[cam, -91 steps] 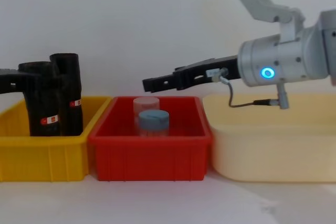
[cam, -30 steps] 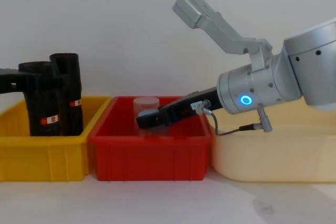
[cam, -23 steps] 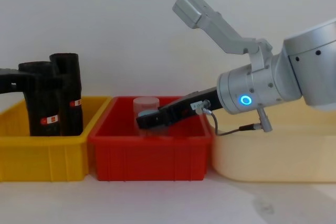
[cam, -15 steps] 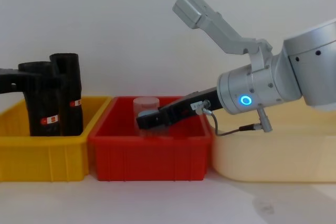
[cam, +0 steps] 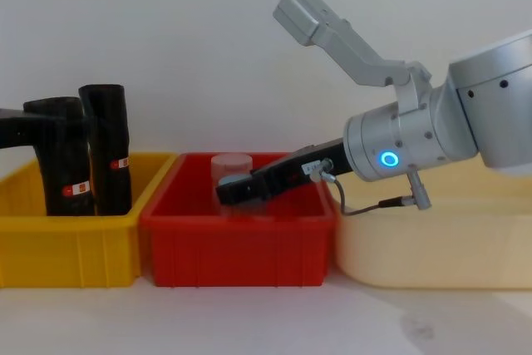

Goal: Pick up the garbage bag with the one hand and transfer it to the other hand.

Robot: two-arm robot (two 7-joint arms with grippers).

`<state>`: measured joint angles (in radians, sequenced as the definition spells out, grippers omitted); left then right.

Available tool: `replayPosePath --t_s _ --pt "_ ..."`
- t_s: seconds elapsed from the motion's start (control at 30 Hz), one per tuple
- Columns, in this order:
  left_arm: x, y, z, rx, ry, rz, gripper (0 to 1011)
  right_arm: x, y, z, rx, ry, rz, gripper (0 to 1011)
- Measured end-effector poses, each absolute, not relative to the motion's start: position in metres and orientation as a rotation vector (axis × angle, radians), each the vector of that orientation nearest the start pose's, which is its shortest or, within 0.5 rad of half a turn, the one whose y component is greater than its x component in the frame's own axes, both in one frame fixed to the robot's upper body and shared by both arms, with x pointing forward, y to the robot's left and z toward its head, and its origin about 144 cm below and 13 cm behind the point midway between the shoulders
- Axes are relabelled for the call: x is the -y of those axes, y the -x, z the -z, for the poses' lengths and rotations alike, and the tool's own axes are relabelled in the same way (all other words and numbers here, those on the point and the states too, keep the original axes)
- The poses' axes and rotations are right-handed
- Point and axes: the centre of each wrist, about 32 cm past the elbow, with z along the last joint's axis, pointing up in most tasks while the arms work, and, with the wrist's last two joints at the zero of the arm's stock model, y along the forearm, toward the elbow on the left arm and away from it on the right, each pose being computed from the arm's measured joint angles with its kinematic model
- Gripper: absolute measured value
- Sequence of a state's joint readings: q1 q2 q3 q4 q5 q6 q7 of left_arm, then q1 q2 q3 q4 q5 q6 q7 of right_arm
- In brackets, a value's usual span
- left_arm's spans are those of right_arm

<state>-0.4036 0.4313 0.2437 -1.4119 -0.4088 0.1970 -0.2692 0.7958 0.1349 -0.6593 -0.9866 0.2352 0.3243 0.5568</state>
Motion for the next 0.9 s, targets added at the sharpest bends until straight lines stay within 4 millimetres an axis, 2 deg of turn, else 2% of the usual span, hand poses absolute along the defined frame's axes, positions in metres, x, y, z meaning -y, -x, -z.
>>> replayPosePath --t_s 0.9 --pt "-0.3022 -0.5563 -1.242 0.036 -0.091 -1.164 513 0.1261 -0.6348 -1.2511 -0.001 0.424 0.613 661"
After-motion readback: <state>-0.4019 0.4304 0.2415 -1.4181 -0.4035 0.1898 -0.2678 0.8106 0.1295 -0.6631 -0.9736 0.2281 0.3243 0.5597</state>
